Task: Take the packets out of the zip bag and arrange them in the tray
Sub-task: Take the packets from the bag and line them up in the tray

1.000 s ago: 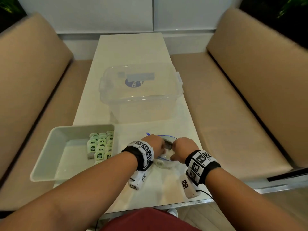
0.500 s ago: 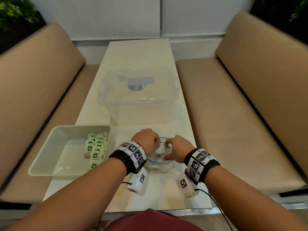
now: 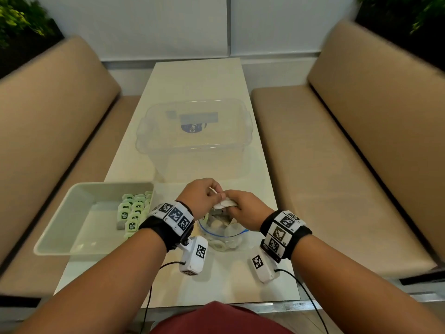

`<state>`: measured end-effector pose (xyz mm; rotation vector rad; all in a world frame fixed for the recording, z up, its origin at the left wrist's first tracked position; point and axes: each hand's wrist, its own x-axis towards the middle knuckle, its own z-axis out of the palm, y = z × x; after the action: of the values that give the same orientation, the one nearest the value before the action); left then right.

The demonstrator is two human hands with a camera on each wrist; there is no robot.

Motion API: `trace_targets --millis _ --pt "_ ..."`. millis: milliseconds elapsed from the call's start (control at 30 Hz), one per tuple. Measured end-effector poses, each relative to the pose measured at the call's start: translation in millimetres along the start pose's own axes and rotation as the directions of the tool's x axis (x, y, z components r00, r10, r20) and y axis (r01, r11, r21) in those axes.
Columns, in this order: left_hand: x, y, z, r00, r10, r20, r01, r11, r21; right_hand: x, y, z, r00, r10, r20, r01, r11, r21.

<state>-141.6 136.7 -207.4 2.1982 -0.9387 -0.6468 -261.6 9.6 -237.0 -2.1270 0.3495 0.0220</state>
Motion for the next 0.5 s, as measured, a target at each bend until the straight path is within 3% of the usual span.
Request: trace_targets --millis 100,200,500 --pt "-3.5 -0.4 -9.2 0.999 0.037 -0.01 -0.038 0.996 -0.08 2.1 -5.4 4.0 0.999 0.034 0.005 -0.034 0.998 0.062" --pt "-9.1 -1.8 -22.1 0.995 0.086 0.055 -0.077 0.985 -0.152 5.5 -11.1 5.7 0.994 0.11 -0.018 -0.103 0.968 0.227" --pt "-14.5 -15.0 -52.7 0.989 0.117 -0.089 -0.115 0.993 0.033 18.0 -35.0 21.2 0.983 0.181 0.009 -0.168 0.893 0.418"
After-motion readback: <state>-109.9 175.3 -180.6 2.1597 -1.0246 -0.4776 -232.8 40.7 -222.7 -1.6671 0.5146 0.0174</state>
